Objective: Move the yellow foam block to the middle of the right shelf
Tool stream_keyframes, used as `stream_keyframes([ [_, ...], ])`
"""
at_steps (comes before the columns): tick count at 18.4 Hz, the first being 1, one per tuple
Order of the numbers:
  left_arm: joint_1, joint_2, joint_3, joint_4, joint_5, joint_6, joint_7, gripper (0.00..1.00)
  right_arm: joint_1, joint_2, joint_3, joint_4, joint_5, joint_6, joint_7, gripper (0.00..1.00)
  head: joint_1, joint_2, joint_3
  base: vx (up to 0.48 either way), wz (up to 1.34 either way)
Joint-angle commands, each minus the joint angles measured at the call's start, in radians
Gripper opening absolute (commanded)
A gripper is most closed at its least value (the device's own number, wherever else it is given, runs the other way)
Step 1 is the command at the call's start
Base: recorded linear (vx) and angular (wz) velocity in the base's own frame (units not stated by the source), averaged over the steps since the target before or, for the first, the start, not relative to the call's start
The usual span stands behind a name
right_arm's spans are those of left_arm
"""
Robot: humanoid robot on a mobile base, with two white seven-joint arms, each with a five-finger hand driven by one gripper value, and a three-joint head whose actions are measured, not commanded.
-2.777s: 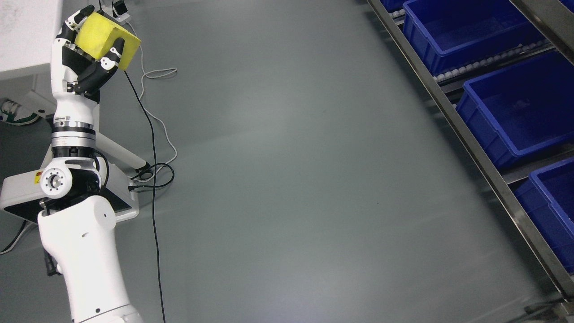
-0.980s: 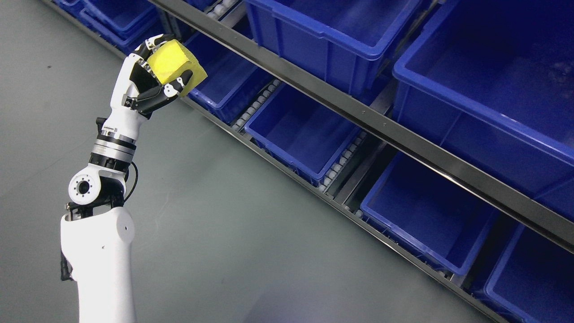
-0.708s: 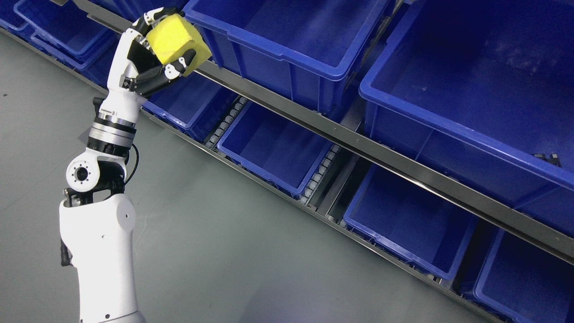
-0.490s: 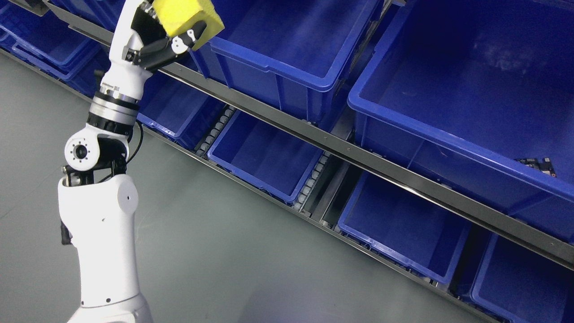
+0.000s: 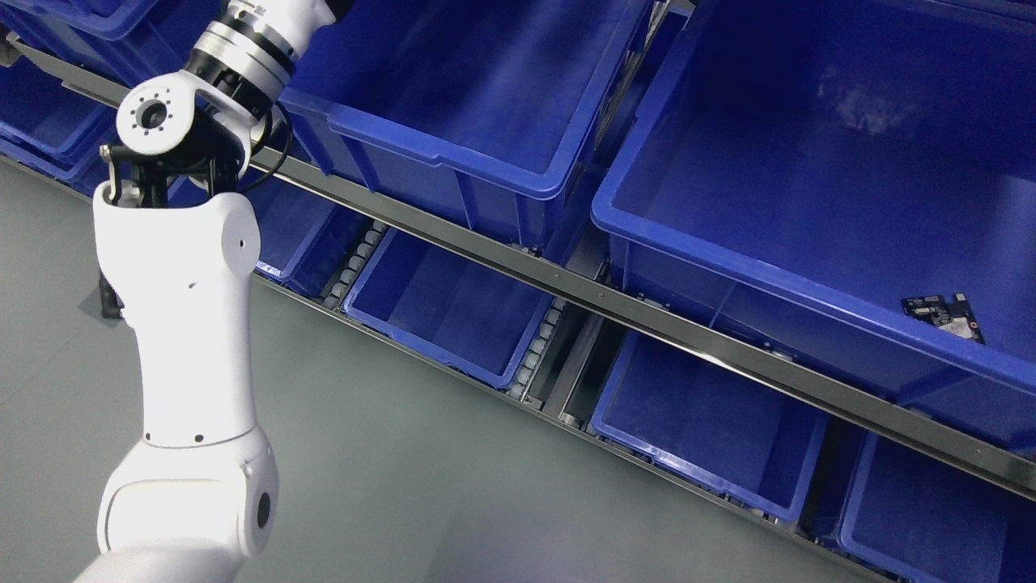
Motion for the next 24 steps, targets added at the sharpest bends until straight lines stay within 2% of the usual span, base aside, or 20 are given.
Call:
stream_keyframes([
  [1, -0.132, 0.017, -0.105, 0.335, -0.067, 0.081, 0.051, 0.59, -0.003, -0.017, 0.000, -0.017, 0.000, -0.001, 0.001, 1.00, 0.0000, 0.000, 0.000, 0.067, -0.11],
  [3, -0.112, 0.017, -0.107, 0.373, -0.078, 0.081, 0.100, 0.62, -0.003, -0.017, 0.000, -0.017, 0.000, -0.001, 0.001, 1.00, 0.0000, 0.000, 0.000, 0.060, -0.08],
  [4, -0.097, 0.017, -0.110, 0.386, -0.079, 0.081, 0.101, 0.69, -0.002, -0.017, 0.000, -0.017, 0.000, -0.001, 0.001, 1.00, 0.0000, 0.000, 0.000, 0.042, -0.08],
  [6, -0.090, 0.017, -0.154, 0.392, -0.084, 0.081, 0.102, 0.93, -0.002, -0.017, 0.000, -0.017, 0.000, -0.001, 0.001, 1.00, 0.0000, 0.000, 0.000, 0.034, -0.06],
  [7, -0.090, 0.017, -0.171, 0.383, -0.082, 0.077, 0.104, 1.00, -0.002, -0.017, 0.000, -0.017, 0.000, -0.001, 0.001, 1.00, 0.0000, 0.000, 0.000, 0.026, -0.04],
  [9, -0.089, 0.017, -0.165, 0.354, -0.082, 0.028, 0.104, 1.00, -0.002, -0.017, 0.000, -0.017, 0.000, -0.001, 0.001, 1.00, 0.0000, 0.000, 0.000, 0.000, 0.00],
  [12, -0.068, 0.017, -0.119, 0.244, -0.082, -0.153, 0.102, 1.00, -0.002, -0.017, 0.000, -0.017, 0.000, -0.001, 0.001, 1.00, 0.0000, 0.000, 0.000, -0.003, 0.01],
  [15, 0.011, 0.017, -0.003, 0.023, -0.073, -0.169, 0.104, 1.00, -0.002, -0.017, 0.000, -0.017, 0.000, -0.001, 0.001, 1.00, 0.0000, 0.000, 0.000, 0.000, 0.00],
  [19, 0.168, 0.017, 0.076, -0.200, -0.050, -0.188, 0.104, 1.00, -0.002, -0.017, 0.000, -0.017, 0.000, -0.001, 0.001, 1.00, 0.0000, 0.000, 0.000, 0.000, 0.00],
  [21, 0.262, 0.017, 0.108, -0.234, -0.049, -0.262, 0.104, 1.00, -0.002, -0.017, 0.000, -0.017, 0.000, -0.001, 0.001, 1.00, 0.0000, 0.000, 0.000, 0.000, 0.00],
  [24, 0.310, 0.017, 0.180, -0.246, -0.049, -0.273, 0.146, 1.00, -0.002, -0.017, 0.000, -0.017, 0.000, -0.001, 0.001, 1.00, 0.0000, 0.000, 0.000, 0.000, 0.00],
])
